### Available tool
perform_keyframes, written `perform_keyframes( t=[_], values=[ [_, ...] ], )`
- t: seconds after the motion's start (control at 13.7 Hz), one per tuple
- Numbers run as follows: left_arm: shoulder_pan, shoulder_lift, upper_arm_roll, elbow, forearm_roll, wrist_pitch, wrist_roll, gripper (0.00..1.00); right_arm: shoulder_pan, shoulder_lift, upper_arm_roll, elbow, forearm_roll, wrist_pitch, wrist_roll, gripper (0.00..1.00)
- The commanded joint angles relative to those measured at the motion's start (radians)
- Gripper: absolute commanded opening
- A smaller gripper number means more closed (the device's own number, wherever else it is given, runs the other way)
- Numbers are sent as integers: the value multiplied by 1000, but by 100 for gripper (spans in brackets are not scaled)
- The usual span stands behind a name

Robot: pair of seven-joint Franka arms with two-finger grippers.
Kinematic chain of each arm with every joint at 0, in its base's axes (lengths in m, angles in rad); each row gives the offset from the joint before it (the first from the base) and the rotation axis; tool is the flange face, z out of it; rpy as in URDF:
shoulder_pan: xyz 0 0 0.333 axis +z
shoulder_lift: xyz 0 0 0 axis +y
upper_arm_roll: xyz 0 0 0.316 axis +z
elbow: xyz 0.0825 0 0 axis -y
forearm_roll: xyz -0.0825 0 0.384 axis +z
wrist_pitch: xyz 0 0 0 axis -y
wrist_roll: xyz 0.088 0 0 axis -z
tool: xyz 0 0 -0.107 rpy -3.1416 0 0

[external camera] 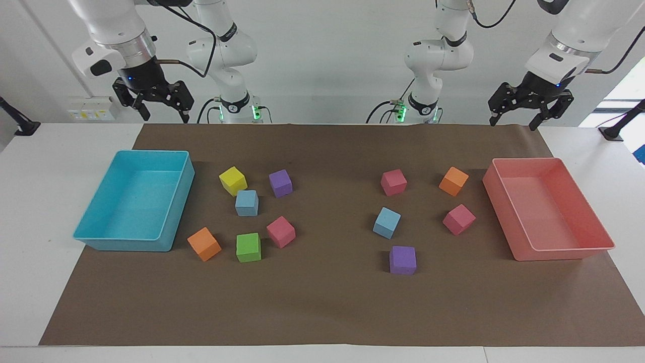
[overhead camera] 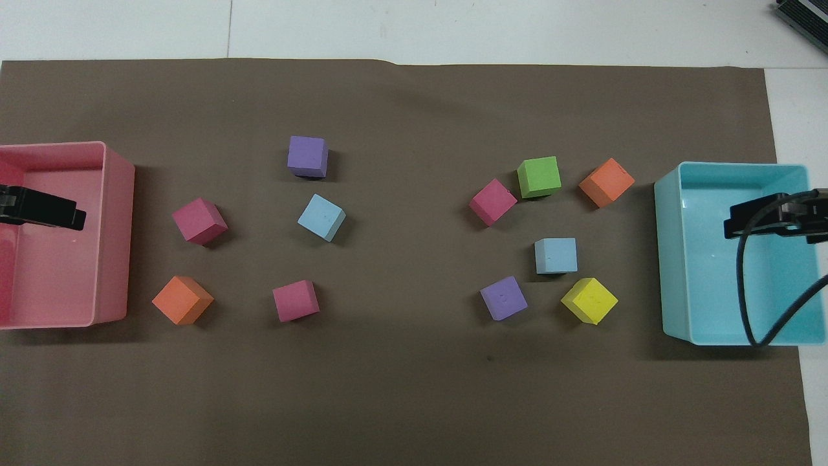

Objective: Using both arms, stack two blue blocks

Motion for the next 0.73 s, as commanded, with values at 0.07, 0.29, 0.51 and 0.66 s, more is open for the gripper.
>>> perform_keyframes(
  t=[0.07, 0.29, 0.51, 0.66],
  values=[
    [13, 6, -13, 25, 25, -27, -3, 100, -3, -4, 7, 49, -18, -44, -25, 100],
    [11, 3, -13, 16, 25, -30, -3, 100, -2, -13, 8, 49, -6, -40, -22, 100],
    [11, 3, -13, 16, 25, -30, -3, 100, -7, -4, 7, 58, -20, -67, -26, 100],
    [11, 3, -13, 16, 25, -30, -3, 100, -13, -16, 4, 58, 13, -58, -29, 100]
  ],
)
